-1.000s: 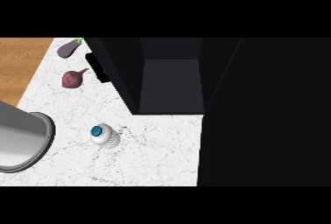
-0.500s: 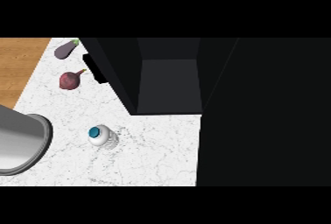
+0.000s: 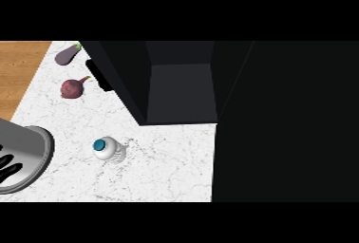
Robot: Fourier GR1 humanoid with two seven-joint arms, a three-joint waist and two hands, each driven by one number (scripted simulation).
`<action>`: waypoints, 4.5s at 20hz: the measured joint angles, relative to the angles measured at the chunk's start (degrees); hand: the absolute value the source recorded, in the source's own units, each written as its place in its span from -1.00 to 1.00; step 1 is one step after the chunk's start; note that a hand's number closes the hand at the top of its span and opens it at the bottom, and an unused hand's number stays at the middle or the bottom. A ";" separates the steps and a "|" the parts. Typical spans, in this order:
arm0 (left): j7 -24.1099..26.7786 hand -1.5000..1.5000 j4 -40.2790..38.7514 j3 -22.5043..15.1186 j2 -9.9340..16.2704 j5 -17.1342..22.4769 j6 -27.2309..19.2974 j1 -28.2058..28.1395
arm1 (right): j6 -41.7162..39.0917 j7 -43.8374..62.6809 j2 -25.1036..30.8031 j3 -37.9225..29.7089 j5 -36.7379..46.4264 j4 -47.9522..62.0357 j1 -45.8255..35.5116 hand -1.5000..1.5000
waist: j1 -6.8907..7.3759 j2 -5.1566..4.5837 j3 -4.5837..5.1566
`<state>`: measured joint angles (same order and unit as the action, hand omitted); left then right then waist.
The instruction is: Pick up the bottled water, place it into the cabinet and close the cabinet
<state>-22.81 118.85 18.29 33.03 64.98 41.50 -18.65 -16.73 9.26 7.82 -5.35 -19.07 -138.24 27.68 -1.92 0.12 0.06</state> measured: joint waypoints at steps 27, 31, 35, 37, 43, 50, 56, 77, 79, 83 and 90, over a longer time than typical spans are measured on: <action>22.66 -1.00 -37.50 -5.78 -20.20 -54.20 6.97 25.24 | -6.45 -6.79 1.60 -4.64 -4.93 1.21 6.63 -1.00 | -0.43 -0.18 0.11; 28.61 -1.00 -44.17 -6.51 -20.45 -60.45 6.19 26.40 | -7.74 -8.13 1.65 -4.48 -5.68 1.29 8.48 -1.00 | -0.70 -0.22 0.15; 34.44 -1.00 -50.85 -7.77 -20.73 -65.76 4.74 27.94 | -8.33 -9.03 2.27 -5.43 -6.50 1.50 9.16 -1.00 | -0.47 -0.25 0.14; 37.51 -1.00 -54.55 -7.81 -20.08 -67.98 3.72 28.89 | -8.90 -9.61 2.19 -5.14 -6.86 1.56 10.17 -1.00 | -0.53 -0.27 0.15; 45.90 -1.00 -65.66 -9.00 -20.34 -73.88 -1.71 32.41 | -10.92 -11.80 3.12 -6.18 -8.04 2.02 12.31 -1.00 | -0.82 -0.39 0.18; 51.33 -1.00 -77.20 -9.51 -20.68 -74.48 -2.99 35.59 | -10.82 -13.12 3.33 -5.23 -9.13 2.01 13.83 -1.00 | -0.72 -0.51 0.24; 54.98 1.00 -82.92 -11.18 -21.09 -74.62 -3.29 37.81 | -11.24 -14.46 4.73 -6.49 -10.07 2.38 14.83 -1.00 | -0.81 -0.45 0.16; 57.86 1.00 -87.21 -5.60 -21.63 -62.21 -6.64 39.24 | -12.41 -20.24 6.35 -9.27 -11.98 3.22 19.65 -1.00 | 0.89 -0.11 0.20; 59.77 1.00 -86.56 -2.23 -21.52 -59.73 -10.81 37.98 | -12.25 -20.75 6.33 -9.42 -12.07 3.37 19.74 -1.00 | 1.41 -0.02 0.18; 62.90 1.00 -85.12 0.69 -21.74 -57.61 -15.53 36.54 | -12.67 -21.13 7.22 -10.68 -12.71 2.99 21.54 -1.00 | 1.21 0.01 0.13; 59.03 1.00 -77.08 -0.97 -25.88 -56.47 -19.59 37.12 | -13.04 -21.05 8.02 -11.95 -13.85 2.72 23.48 -1.00 | 1.47 0.18 -0.01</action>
<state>36.22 41.77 17.32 7.14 8.50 21.91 18.48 -29.77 -11.80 15.83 -17.30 -32.93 -135.52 51.15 -0.45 0.30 0.05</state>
